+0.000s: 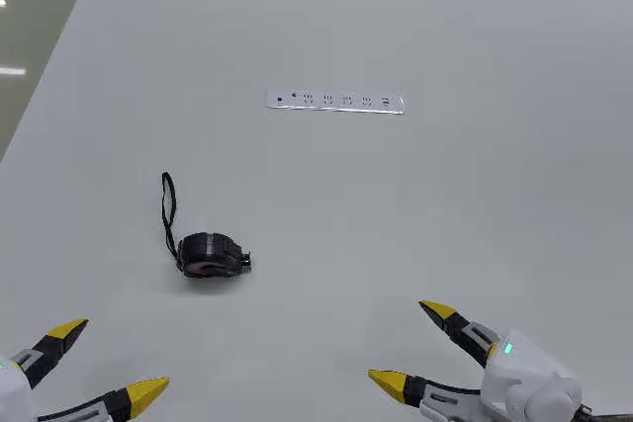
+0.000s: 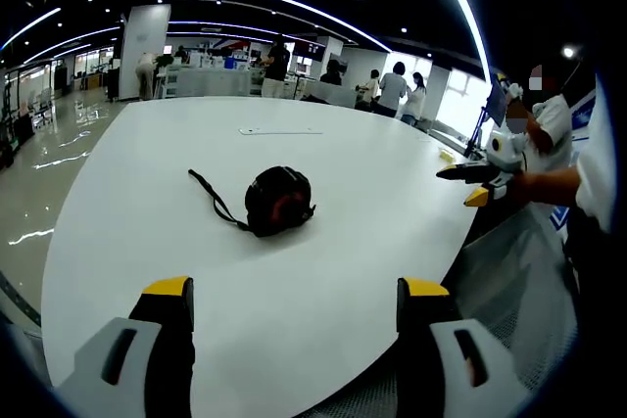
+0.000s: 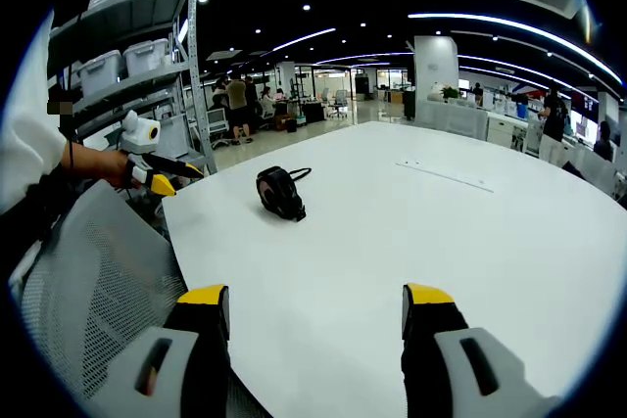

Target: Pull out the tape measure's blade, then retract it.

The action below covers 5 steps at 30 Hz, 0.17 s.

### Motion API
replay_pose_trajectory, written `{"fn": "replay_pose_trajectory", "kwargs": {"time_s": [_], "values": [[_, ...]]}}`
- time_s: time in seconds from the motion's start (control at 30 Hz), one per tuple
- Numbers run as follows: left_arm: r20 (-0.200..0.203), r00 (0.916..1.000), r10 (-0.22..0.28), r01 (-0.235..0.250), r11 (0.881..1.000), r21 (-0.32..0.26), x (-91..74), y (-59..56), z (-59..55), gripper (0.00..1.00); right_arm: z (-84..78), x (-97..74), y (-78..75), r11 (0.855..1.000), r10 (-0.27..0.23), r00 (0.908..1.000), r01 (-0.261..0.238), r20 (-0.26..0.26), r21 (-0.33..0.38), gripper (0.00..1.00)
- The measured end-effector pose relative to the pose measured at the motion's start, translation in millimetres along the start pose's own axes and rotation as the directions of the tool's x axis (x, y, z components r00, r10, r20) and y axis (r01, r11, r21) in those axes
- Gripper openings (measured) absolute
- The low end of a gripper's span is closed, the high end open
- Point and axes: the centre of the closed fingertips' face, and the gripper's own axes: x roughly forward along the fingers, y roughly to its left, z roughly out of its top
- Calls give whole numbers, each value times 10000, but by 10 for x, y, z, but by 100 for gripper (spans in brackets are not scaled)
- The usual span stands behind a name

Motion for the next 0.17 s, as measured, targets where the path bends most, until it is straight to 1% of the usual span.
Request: {"fn": "replay_pose_trajectory", "kwargs": {"time_s": [0.17], "values": [[-38,10000,-38,38,10000,-41,14,-26,-14,84,3,-7,-1,10000,-17,10000,17,4,7,72]]}}
